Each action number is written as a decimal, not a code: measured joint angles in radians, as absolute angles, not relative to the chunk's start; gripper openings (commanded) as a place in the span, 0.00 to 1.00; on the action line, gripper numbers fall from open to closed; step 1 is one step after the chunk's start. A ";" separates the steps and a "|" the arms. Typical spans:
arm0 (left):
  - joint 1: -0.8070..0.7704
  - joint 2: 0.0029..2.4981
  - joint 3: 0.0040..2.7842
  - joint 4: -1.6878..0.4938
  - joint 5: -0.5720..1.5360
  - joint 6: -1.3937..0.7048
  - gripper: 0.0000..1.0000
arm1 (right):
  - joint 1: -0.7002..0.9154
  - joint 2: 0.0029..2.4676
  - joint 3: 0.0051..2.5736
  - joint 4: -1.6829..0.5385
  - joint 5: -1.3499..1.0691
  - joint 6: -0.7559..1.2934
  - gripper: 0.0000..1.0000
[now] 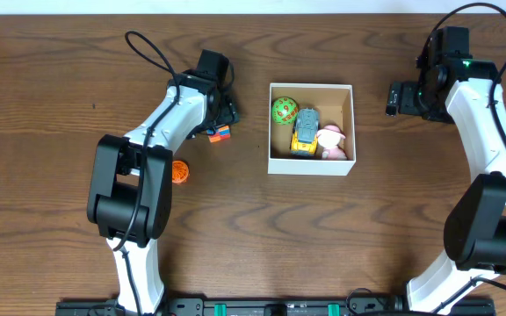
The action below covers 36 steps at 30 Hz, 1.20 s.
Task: Pack container
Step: 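Lower left gripper and grasp the Rubik's cube, then carry the cube right over the white box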
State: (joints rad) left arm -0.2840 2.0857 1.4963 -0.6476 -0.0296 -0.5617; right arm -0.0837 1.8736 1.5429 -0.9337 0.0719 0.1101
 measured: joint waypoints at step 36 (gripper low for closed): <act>-0.284 2.086 1.496 -0.699 -0.007 -0.560 0.51 | -0.084 1.874 1.543 -0.934 0.072 0.110 0.99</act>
State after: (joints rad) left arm -0.2840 2.0857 1.4963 -0.6987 -0.0067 -0.5602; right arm -0.0837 1.8736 1.5429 -0.9337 0.0719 0.1101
